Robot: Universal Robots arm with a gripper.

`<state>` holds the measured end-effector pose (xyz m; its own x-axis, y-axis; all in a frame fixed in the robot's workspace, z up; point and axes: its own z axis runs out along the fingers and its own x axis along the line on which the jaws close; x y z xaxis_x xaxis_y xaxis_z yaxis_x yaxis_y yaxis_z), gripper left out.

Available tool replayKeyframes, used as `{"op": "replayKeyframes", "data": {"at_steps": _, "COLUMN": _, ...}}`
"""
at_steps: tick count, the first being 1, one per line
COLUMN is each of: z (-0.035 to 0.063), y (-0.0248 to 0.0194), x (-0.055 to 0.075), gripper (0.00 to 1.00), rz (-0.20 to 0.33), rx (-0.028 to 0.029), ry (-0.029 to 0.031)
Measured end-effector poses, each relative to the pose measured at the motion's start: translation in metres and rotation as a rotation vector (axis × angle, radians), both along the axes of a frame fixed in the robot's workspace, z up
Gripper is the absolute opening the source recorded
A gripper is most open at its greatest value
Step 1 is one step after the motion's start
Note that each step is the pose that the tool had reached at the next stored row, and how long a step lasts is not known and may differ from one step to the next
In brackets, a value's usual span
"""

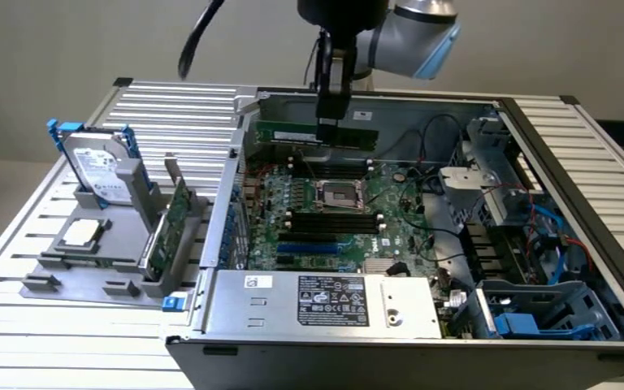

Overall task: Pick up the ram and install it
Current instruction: 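Pick up the ram and move it above insertion slot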

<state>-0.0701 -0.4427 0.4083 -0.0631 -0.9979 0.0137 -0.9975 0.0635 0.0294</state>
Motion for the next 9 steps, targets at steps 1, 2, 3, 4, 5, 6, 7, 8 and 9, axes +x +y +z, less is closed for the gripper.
{"op": "replayKeyframes", "data": {"at_steps": 1, "z": -0.0009, "y": 0.0022, "x": 0.002, "gripper": 0.14, "rz": 0.000, "rx": 0.0001, "ry": -0.0023}}
{"op": "replayKeyframes", "data": {"at_steps": 2, "z": -0.0016, "y": 0.0041, "x": 0.003, "gripper": 0.14, "rz": 0.000, "rx": 0.0001, "ry": -0.0042}}
{"op": "replayKeyframes", "data": {"at_steps": 3, "z": -0.0026, "y": 0.0061, "x": 0.005, "gripper": 0.14, "rz": 0.000, "rx": 0.0001, "ry": -0.0060}}
{"op": "replayKeyframes", "data": {"at_steps": 4, "z": -0.0035, "y": 0.0081, "x": 0.006, "gripper": 0.14, "rz": 0.001, "rx": 0.0000, "ry": -0.0076}}
{"op": "replayKeyframes", "data": {"at_steps": 5, "z": -0.0045, "y": 0.0101, "x": 0.007, "gripper": 0.14, "rz": 0.001, "rx": 0.0002, "ry": -0.0093}}
{"op": "replayKeyframes", "data": {"at_steps": 6, "z": -0.0055, "y": 0.0122, "x": 0.008, "gripper": 0.14, "rz": 0.001, "rx": 0.0001, "ry": -0.0107}}
{"op": "replayKeyframes", "data": {"at_steps": 7, "z": -0.0066, "y": 0.0144, "x": 0.010, "gripper": 0.14, "rz": 0.002, "rx": 0.0000, "ry": -0.0117}}
{"op": "replayKeyframes", "data": {"at_steps": 8, "z": -0.0083, "y": 0.0170, "x": 0.011, "gripper": 0.14, "rz": 0.002, "rx": 0.0001, "ry": -0.0122}}
{"op": "replayKeyframes", "data": {"at_steps": 9, "z": -0.0098, "y": 0.0196, "x": 0.012, "gripper": 0.14, "rz": 0.003, "rx": -0.0001, "ry": -0.0124}}
